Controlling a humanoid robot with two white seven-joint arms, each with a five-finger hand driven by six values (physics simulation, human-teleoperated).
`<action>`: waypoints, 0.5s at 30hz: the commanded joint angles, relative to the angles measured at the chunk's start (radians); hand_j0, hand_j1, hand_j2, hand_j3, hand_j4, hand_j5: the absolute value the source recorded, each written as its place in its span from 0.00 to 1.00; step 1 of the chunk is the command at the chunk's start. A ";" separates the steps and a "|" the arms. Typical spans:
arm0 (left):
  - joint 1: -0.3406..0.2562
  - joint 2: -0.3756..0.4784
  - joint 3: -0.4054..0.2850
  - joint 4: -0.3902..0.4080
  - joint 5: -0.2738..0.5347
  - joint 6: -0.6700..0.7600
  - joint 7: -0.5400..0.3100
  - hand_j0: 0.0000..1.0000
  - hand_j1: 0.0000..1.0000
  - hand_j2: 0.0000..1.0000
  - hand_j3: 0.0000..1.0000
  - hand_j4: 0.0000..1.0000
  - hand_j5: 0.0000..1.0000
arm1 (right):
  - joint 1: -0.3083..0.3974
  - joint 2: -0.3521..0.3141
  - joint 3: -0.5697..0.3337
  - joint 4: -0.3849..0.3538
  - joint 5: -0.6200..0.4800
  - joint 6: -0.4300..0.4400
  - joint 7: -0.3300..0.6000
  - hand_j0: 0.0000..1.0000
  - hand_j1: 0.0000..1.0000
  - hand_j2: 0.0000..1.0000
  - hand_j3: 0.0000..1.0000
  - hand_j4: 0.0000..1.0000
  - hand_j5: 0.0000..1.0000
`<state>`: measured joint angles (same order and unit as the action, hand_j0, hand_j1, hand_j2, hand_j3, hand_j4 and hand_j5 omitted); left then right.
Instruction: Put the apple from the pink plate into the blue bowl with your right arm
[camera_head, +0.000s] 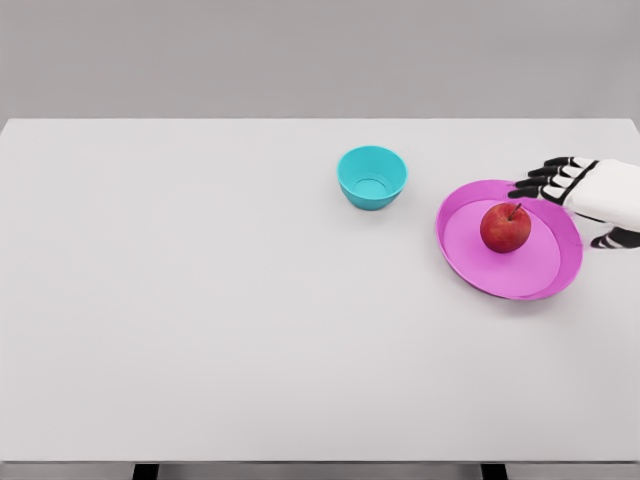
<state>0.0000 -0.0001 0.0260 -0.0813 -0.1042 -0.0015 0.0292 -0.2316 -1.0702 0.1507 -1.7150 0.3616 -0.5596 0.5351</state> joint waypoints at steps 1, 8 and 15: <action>0.000 0.000 0.000 0.000 0.000 0.000 0.000 1.00 1.00 1.00 1.00 1.00 1.00 | 0.000 -0.002 -0.071 0.021 -0.003 0.004 0.076 1.00 1.00 1.00 1.00 1.00 1.00; 0.000 0.000 0.000 0.000 0.000 0.000 0.000 1.00 1.00 1.00 1.00 1.00 1.00 | -0.242 0.081 0.148 0.175 0.003 0.027 0.076 1.00 1.00 1.00 1.00 1.00 1.00; 0.000 0.000 0.000 0.000 0.000 0.000 0.000 1.00 1.00 1.00 1.00 1.00 1.00 | -0.322 0.121 0.270 0.236 0.005 0.023 0.076 1.00 1.00 1.00 1.00 1.00 1.00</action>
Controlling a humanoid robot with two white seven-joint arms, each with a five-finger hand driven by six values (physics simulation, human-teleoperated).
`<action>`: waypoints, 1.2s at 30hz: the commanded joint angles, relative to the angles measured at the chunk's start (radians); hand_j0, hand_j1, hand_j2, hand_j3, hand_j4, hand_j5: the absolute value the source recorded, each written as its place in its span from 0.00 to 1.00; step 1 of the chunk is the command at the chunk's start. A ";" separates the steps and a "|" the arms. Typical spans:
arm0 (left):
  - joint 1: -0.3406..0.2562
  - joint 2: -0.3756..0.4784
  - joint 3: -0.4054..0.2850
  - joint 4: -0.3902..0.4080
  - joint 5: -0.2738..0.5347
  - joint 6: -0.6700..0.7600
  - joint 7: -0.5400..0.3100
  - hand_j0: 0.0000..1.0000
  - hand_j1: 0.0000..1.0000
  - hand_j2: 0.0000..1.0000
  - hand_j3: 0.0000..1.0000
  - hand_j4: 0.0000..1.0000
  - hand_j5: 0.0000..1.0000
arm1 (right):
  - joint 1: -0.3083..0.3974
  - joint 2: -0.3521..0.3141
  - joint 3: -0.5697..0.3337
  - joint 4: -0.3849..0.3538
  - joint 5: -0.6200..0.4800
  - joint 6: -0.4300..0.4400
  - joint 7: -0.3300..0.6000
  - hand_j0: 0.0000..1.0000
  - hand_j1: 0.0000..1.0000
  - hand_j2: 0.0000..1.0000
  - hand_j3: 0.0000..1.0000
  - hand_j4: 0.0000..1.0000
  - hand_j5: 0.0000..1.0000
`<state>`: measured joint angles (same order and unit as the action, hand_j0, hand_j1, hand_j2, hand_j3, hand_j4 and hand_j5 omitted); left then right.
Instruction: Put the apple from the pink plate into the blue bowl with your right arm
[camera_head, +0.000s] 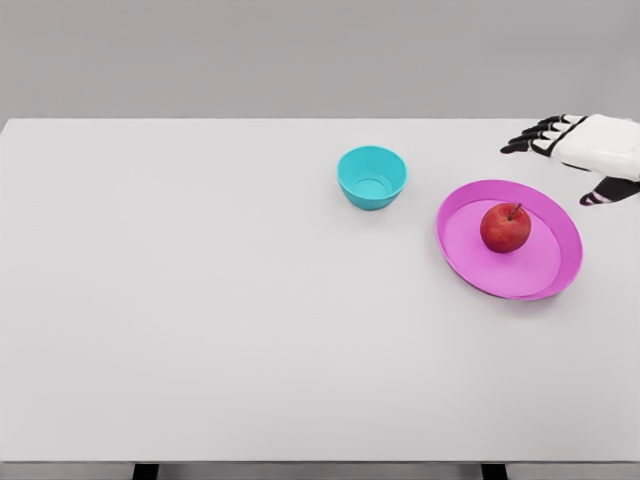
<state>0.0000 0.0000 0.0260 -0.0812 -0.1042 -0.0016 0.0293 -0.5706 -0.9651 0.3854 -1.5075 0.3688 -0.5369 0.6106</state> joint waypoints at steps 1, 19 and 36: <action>0.000 0.000 0.000 0.000 0.000 0.000 0.000 1.00 1.00 1.00 1.00 1.00 1.00 | 0.000 0.023 0.061 0.050 -0.002 0.000 0.000 1.00 1.00 1.00 1.00 1.00 1.00; 0.000 0.000 0.000 0.000 0.000 0.000 0.000 1.00 1.00 1.00 1.00 1.00 1.00 | -0.086 0.088 0.259 0.156 -0.001 0.003 0.000 1.00 1.00 1.00 1.00 1.00 1.00; 0.000 0.000 0.000 0.000 0.000 0.000 0.000 1.00 1.00 1.00 1.00 1.00 1.00 | -0.138 0.124 0.337 0.268 -0.001 0.003 0.000 1.00 1.00 1.00 1.00 1.00 1.00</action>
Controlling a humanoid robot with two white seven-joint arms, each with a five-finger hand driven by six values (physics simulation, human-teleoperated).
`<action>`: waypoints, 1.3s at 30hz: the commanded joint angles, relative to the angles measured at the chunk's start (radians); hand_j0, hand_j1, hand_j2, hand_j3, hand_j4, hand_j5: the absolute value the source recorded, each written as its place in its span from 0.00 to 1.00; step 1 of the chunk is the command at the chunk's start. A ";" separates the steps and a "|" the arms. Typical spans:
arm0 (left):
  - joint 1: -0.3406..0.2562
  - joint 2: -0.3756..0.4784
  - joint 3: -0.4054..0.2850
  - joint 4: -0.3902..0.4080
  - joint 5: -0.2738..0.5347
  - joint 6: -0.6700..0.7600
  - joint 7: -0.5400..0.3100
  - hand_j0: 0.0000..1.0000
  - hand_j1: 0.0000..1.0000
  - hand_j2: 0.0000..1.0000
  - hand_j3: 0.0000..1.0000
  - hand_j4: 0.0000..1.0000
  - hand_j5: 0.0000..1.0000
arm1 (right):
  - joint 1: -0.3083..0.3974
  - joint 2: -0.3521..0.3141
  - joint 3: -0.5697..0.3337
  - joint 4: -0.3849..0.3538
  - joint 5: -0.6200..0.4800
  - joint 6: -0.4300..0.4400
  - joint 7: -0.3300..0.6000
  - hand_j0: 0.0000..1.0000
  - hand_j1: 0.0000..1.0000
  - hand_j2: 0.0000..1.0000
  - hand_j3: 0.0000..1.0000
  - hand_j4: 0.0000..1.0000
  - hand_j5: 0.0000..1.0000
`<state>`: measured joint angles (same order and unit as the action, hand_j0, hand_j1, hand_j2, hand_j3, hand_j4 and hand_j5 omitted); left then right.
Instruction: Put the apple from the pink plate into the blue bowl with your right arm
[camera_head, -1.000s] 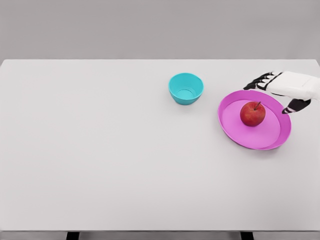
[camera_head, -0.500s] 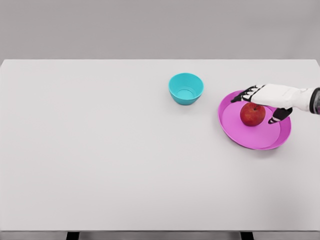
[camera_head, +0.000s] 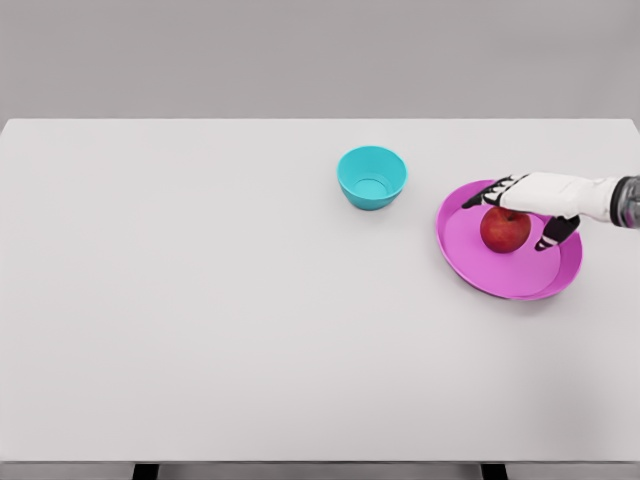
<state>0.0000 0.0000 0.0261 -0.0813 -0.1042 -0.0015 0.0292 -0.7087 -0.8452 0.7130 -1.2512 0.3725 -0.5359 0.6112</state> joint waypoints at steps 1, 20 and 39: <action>0.000 0.000 0.000 0.000 0.000 0.000 0.000 1.00 1.00 1.00 1.00 1.00 1.00 | 0.000 0.005 0.011 0.012 -0.004 0.002 0.000 1.00 1.00 1.00 1.00 1.00 1.00; 0.000 0.000 0.000 0.000 0.000 0.000 0.000 1.00 1.00 1.00 1.00 1.00 1.00 | -0.003 0.005 0.025 0.016 -0.004 -0.004 0.000 0.46 0.46 0.46 0.46 0.46 0.46; 0.000 0.000 0.000 0.000 0.000 0.000 0.000 1.00 1.00 1.00 1.00 1.00 1.00 | -0.115 0.043 -0.006 0.010 0.000 -0.003 0.000 0.47 0.47 0.47 0.47 0.47 0.47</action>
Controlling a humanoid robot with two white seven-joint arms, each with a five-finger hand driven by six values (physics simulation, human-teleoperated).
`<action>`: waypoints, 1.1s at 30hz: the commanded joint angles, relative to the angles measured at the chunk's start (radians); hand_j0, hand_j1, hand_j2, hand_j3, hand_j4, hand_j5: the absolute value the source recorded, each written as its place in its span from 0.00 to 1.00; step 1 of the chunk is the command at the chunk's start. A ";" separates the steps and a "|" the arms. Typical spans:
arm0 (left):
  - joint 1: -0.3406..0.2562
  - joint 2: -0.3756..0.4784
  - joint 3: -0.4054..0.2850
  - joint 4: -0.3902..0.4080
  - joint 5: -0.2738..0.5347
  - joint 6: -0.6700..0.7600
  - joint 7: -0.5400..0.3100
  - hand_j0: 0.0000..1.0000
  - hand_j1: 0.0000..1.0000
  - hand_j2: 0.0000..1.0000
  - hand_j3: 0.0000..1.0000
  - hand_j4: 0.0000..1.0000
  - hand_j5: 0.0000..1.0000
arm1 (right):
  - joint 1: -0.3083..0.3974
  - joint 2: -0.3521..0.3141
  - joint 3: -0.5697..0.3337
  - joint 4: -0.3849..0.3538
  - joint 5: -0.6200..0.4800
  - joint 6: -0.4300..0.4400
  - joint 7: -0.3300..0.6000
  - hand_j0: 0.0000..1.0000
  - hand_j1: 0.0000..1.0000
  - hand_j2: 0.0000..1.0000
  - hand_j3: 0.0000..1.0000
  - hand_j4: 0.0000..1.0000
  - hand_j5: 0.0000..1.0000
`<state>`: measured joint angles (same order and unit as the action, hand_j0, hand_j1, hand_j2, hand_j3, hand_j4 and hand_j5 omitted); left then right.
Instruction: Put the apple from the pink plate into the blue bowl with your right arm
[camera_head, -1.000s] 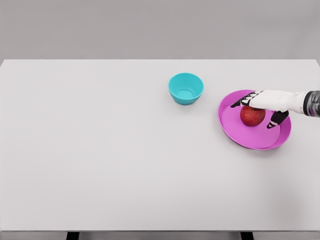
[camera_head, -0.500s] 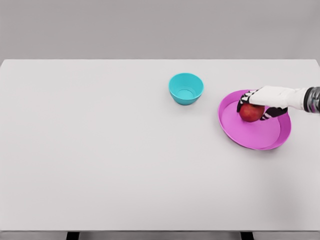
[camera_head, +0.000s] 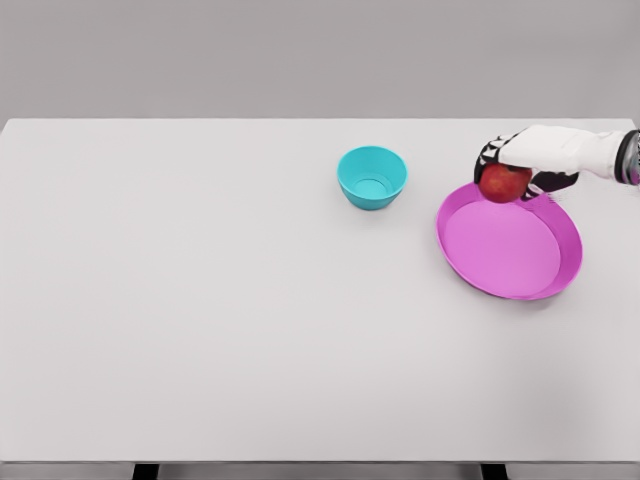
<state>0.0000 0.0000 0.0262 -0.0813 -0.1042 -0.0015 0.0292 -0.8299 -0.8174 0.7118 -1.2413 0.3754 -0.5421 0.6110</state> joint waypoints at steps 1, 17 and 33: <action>0.000 0.000 0.000 0.000 0.000 0.000 0.000 1.00 1.00 1.00 1.00 1.00 1.00 | 0.000 0.024 -0.008 0.000 -0.001 0.005 0.000 0.47 0.47 0.47 0.47 0.47 0.47; 0.000 0.000 0.000 0.000 0.000 0.000 0.000 1.00 1.00 1.00 1.00 1.00 1.00 | -0.074 0.261 -0.066 0.036 0.108 0.011 0.000 0.47 0.47 0.47 0.47 0.47 0.47; 0.000 0.000 0.000 0.000 0.000 0.000 0.000 1.00 1.00 1.00 1.00 1.00 1.00 | -0.137 0.492 -0.064 0.307 0.263 0.010 0.000 0.47 0.47 0.47 0.47 0.47 0.47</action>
<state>0.0000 0.0000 0.0261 -0.0813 -0.1042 -0.0015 0.0292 -0.9679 -0.3455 0.6452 -0.9626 0.6345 -0.5351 0.6112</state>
